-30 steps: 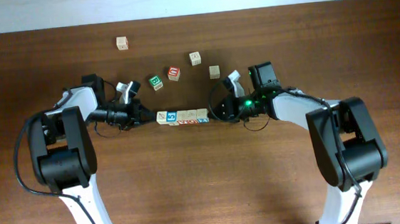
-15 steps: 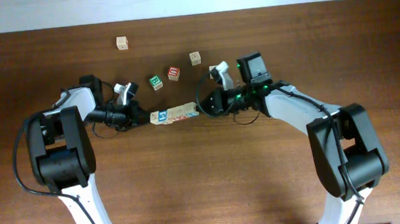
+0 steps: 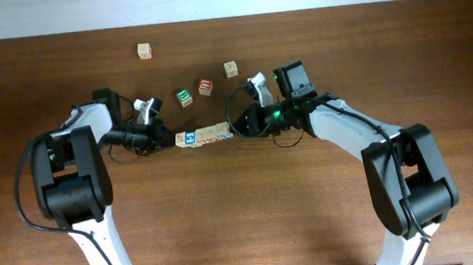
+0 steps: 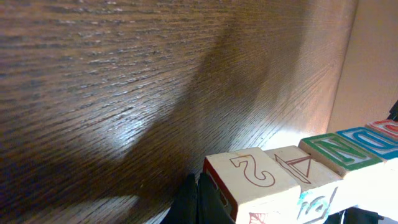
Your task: Rotate 5 blocks
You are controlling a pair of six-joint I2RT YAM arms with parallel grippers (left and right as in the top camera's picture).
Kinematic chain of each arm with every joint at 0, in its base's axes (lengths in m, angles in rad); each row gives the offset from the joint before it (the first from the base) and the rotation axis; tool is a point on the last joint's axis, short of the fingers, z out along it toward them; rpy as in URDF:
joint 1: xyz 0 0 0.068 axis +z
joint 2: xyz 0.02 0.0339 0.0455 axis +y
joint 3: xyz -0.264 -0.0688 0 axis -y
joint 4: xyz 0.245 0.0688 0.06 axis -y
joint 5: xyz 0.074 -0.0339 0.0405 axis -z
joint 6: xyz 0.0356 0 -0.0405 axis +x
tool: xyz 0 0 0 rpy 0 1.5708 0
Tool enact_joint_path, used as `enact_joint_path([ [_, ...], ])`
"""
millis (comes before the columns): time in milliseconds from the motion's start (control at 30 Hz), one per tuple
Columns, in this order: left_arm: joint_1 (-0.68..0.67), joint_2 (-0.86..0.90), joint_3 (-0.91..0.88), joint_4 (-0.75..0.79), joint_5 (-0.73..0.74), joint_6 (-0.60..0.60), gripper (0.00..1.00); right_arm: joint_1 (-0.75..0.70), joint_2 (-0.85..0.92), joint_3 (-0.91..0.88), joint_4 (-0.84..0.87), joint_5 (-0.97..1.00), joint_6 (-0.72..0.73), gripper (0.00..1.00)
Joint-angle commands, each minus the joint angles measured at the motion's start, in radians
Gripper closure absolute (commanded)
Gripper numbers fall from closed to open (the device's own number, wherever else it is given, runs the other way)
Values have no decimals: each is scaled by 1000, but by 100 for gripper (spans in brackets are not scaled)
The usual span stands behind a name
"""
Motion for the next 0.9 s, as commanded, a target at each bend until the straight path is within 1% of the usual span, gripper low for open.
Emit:
enact_joint_path([
  [0, -41, 4, -4, -6, 57, -18, 100, 69, 4, 11, -12, 55, -4, 96],
  [167, -41, 4, -4, -7, 56, -22, 100, 69, 4, 11, -109, 225, 45, 96],
  [267, -41, 4, -4, -6, 56, -22, 100, 69, 6, 11, -144, 294, 49, 96],
  [433, -41, 4, -4, -6, 7, -26, 100, 71, 21, 11, -188, 428, 54, 96],
  [567, -41, 4, -4, -6, -89, -33, 100, 71, 31, 11, -213, 500, 82, 96],
  [700, -41, 3, -3, -3, -257, -81, 100, 71, 31, 11, -233, 549, 105, 96],
  [800, -41, 3, 5, -4, -312, -100, 100, 71, 31, 11, -234, 551, 105, 96],
  [867, -41, 3, 23, -13, -381, -124, 100, 70, 31, 11, -234, 549, 105, 96],
])
